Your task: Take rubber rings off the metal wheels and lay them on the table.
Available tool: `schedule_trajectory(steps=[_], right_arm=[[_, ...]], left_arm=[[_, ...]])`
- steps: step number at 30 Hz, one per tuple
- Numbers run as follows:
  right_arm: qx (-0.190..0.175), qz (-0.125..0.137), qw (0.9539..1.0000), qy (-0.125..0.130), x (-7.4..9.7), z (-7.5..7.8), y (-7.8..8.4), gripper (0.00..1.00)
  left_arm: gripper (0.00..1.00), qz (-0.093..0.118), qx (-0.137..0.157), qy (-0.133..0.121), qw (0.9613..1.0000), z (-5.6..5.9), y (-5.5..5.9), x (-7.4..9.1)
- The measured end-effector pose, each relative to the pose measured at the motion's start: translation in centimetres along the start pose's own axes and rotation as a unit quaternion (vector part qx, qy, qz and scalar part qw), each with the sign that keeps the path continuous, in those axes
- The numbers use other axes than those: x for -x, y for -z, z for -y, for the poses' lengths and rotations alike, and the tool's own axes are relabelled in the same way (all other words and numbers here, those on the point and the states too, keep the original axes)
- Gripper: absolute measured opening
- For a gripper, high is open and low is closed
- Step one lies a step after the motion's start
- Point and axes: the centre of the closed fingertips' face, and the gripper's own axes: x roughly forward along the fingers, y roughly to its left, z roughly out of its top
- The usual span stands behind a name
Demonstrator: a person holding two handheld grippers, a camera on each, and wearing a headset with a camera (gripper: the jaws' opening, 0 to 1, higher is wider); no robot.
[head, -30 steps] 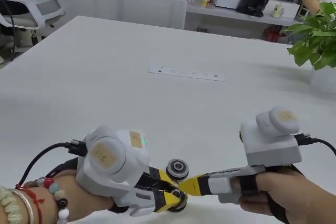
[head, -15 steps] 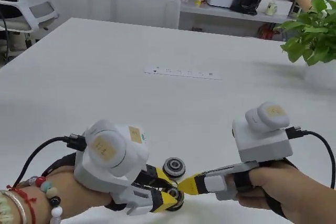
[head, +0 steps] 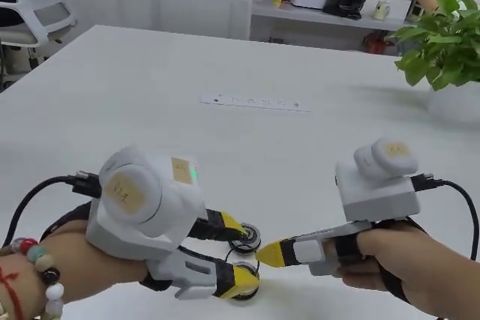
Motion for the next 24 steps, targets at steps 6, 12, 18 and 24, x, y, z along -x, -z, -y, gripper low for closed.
schedule_trajectory(steps=[6,12,18,24], right_arm=[[-0.004,0.008,1.0,-0.001,0.2,0.0,-0.4,0.0],[-0.008,0.011,0.9999,-0.004,0.2,-0.1,-0.5,0.0],[-0.011,0.024,0.9996,-0.011,0.4,-0.5,-1.1,0.0],[-0.008,0.029,0.9995,-0.013,0.4,-1.1,-1.3,0.0]], left_arm=[[0.43,0.022,0.01,0.001,0.9997,-0.4,-1.6,1.4],[0.52,0.017,0.007,-0.012,0.9998,-1.3,-2.3,3.3],[0.62,0.028,0.023,-0.03,0.9989,-1.7,-2.7,6.6],[0.69,0.025,0.035,-0.057,0.9974,-2.1,-1.9,9.3]])
